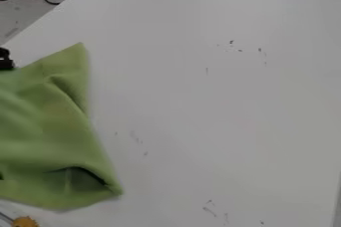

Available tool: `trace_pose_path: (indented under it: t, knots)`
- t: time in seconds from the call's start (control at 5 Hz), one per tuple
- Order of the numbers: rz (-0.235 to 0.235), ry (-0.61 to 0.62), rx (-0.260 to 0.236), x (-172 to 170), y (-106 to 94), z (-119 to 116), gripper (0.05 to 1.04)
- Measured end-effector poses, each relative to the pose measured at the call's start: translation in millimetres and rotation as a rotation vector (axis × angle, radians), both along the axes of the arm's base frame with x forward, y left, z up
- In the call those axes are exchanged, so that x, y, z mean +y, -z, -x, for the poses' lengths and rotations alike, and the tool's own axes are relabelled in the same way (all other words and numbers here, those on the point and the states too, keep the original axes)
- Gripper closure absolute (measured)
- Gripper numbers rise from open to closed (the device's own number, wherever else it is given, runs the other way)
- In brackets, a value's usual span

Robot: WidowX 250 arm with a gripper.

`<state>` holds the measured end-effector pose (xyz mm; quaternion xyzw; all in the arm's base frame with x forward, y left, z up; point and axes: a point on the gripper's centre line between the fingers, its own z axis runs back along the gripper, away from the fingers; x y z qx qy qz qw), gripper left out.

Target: Unfold the cloth from bottom left to top right

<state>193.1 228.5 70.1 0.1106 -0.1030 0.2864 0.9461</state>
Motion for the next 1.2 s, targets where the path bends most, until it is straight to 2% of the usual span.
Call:
trace_pose_path:
  t: [0.2, 0.4, 0.6, 1.2]
  knots:
    - [-0.057, 0.049, -0.016, -29, -29.7, -18, 1.019]
    - [-0.046, 0.119, -0.032, -59, -33.2, -39, 1.019]
    - [-0.042, 0.214, -0.039, -91, -30.3, -61, 1.02]
    - [0.0, 0.496, -0.03, -190, -16.0, -105, 1.02]
